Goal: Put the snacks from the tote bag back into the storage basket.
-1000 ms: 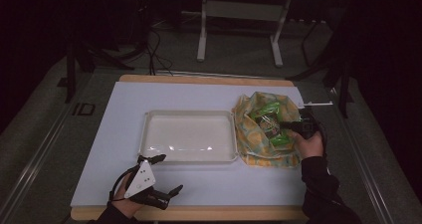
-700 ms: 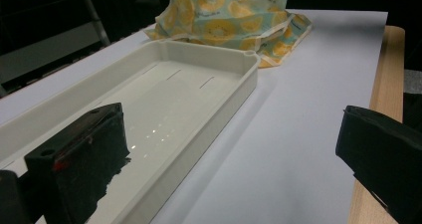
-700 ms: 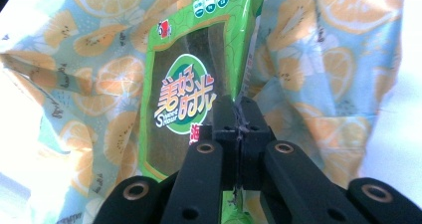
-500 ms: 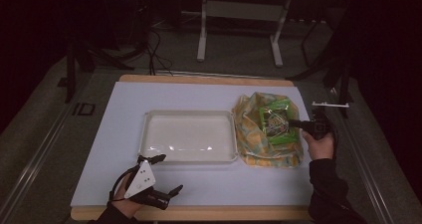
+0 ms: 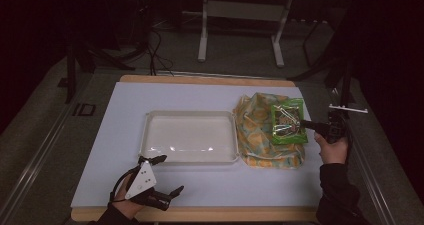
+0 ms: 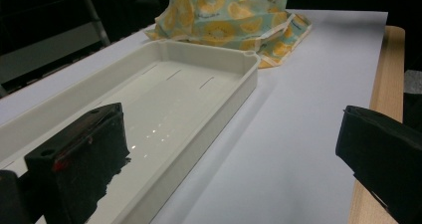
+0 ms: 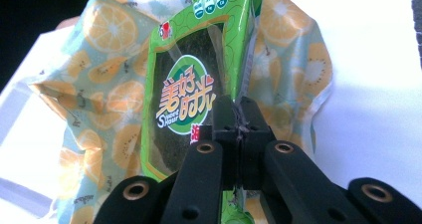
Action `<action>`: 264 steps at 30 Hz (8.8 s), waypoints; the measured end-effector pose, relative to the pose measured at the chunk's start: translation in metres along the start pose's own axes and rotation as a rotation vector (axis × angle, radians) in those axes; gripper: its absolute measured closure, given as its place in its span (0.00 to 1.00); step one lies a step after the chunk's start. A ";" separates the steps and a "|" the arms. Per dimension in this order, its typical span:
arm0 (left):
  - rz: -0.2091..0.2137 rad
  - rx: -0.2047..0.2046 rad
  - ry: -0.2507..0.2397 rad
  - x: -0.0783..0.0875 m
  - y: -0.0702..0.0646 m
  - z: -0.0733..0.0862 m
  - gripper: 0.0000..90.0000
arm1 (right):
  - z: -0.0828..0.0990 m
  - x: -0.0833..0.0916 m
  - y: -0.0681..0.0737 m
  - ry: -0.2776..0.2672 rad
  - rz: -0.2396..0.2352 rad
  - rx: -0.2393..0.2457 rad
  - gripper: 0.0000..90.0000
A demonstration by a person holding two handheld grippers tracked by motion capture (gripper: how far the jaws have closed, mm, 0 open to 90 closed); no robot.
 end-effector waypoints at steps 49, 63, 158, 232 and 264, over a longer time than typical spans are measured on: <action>-0.001 -0.003 0.001 0.000 0.000 0.000 0.00 | -0.035 0.050 0.036 -0.127 -0.048 0.016 0.99; -0.002 -0.005 0.000 0.000 -0.001 0.000 0.00 | -0.044 0.040 0.066 -0.135 -0.088 0.035 0.99; 0.012 -0.022 -0.005 0.001 -0.005 -0.002 0.00 | 0.037 -0.080 0.213 -0.106 -0.299 0.033 0.99; 0.012 -0.027 0.002 0.000 -0.004 -0.001 0.00 | 0.102 -0.129 0.189 0.103 -0.151 0.130 0.74; 0.013 -0.025 0.004 0.000 -0.004 -0.001 0.00 | 0.023 -0.073 0.205 -0.061 -0.137 0.425 0.18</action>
Point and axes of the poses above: each handheld gripper's, and its own axes: x roughly backward along the jaws, z roughly out of its underside, y roughly to its left, the point moved 8 cm from there along -x, roughly forward along the jaws, and after that the axes turned 2 degrees about -x, right-handed, at the moved point
